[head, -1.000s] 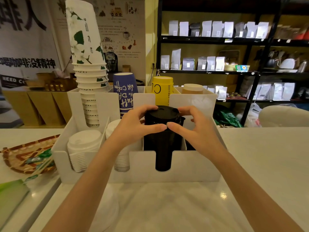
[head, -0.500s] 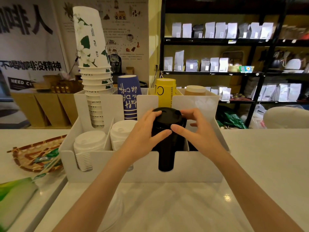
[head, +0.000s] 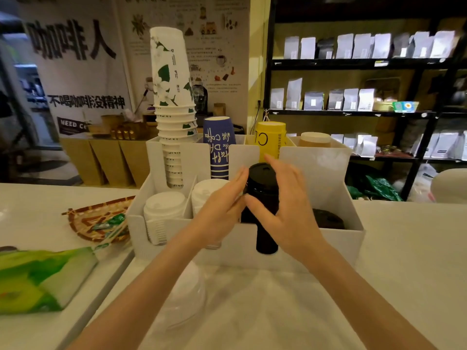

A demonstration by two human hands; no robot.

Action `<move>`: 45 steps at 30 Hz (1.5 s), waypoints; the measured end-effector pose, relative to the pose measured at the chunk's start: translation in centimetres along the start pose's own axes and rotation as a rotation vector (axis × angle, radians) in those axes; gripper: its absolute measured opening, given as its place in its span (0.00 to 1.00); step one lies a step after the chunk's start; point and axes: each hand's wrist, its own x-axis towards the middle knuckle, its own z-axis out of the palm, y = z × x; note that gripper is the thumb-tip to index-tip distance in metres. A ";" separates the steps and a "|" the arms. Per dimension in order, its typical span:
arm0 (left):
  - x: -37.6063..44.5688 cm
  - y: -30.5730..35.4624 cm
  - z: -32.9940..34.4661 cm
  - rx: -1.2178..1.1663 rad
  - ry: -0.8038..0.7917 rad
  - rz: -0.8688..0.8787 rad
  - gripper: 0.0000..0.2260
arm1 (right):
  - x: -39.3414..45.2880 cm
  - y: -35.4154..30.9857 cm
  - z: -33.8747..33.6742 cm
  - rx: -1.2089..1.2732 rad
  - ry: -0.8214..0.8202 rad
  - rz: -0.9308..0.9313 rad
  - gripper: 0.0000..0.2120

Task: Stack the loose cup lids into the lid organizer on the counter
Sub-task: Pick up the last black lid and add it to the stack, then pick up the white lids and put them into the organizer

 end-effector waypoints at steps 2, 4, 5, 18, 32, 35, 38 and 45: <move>-1.3 -0.2 -1.2 -0.048 0.015 -0.038 0.20 | -0.9 -0.6 1.2 0.012 -0.017 -0.066 0.29; -2.7 -0.9 -2.4 -0.045 0.047 -0.096 0.17 | -2.0 -1.2 2.4 0.069 -0.074 -0.094 0.29; -3.5 -1.3 -3.0 -0.056 0.052 -0.118 0.16 | -2.6 -1.5 3.0 0.106 -0.112 -0.099 0.29; -15.0 -4.6 -5.5 0.135 0.121 -0.418 0.25 | -8.8 -1.2 8.2 0.103 -0.757 -0.044 0.34; -17.0 -5.6 -3.1 0.381 0.004 -0.423 0.45 | -9.0 -1.4 8.0 0.184 -0.803 0.055 0.38; -17.0 -5.7 -3.3 0.342 0.051 -0.413 0.45 | -9.1 -1.6 8.0 0.253 -0.797 0.110 0.38; -16.9 -5.5 -3.5 0.297 0.100 -0.408 0.41 | -9.1 -1.8 8.1 0.313 -0.793 0.169 0.39; -15.4 -4.1 -6.4 0.290 0.189 -0.344 0.33 | -6.5 -3.3 7.1 0.429 -0.688 0.185 0.35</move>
